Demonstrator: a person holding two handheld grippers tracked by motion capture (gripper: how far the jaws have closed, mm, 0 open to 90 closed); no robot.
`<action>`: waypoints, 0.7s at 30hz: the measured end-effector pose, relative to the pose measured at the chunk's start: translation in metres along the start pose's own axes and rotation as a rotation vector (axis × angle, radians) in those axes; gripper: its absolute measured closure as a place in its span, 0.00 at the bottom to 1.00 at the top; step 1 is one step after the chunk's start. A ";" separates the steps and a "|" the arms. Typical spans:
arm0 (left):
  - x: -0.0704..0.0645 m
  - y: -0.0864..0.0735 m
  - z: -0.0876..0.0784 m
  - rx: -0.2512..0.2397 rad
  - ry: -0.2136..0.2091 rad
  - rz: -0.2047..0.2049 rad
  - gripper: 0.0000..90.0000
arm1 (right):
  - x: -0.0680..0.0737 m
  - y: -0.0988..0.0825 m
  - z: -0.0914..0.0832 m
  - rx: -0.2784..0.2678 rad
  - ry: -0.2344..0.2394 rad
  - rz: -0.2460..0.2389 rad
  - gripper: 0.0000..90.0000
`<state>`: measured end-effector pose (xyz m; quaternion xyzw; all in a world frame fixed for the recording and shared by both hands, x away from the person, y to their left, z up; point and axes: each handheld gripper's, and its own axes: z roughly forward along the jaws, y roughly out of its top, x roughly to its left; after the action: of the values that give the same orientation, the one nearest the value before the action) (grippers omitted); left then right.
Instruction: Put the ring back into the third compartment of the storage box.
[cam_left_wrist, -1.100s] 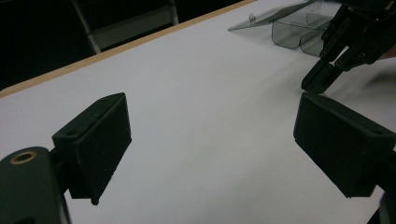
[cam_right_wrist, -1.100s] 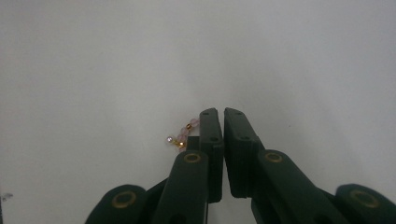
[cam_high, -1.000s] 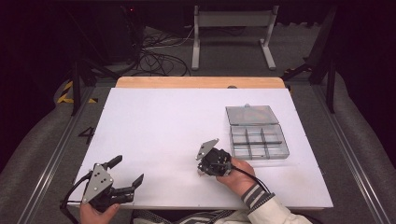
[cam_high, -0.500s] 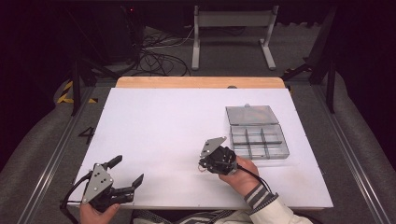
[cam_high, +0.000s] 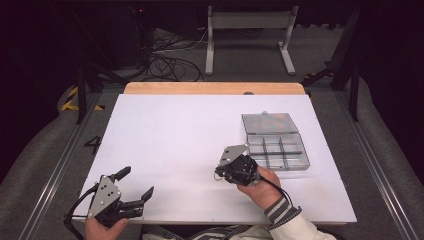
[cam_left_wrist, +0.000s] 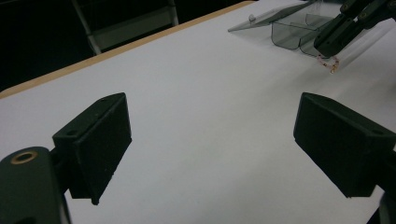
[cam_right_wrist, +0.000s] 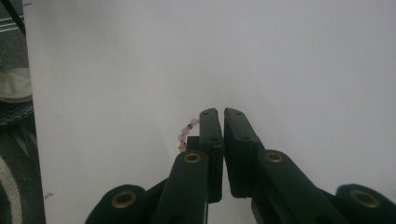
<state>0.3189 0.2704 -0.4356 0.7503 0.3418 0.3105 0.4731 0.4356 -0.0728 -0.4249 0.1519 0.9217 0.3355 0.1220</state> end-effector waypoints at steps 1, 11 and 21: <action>0.000 0.000 0.000 0.000 0.000 0.000 0.13 | 0.000 0.000 0.000 0.000 -0.002 -0.001 0.96; 0.000 0.000 0.000 0.000 0.000 0.000 0.13 | -0.003 0.000 -0.008 -0.023 -0.023 0.006 0.96; 0.000 0.000 0.000 0.000 0.000 -0.001 0.13 | -0.014 -0.004 -0.028 -0.046 -0.069 0.040 0.96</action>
<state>0.3189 0.2704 -0.4356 0.7502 0.3421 0.3104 0.4730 0.4391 -0.0969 -0.4051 0.1788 0.9058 0.3534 0.1506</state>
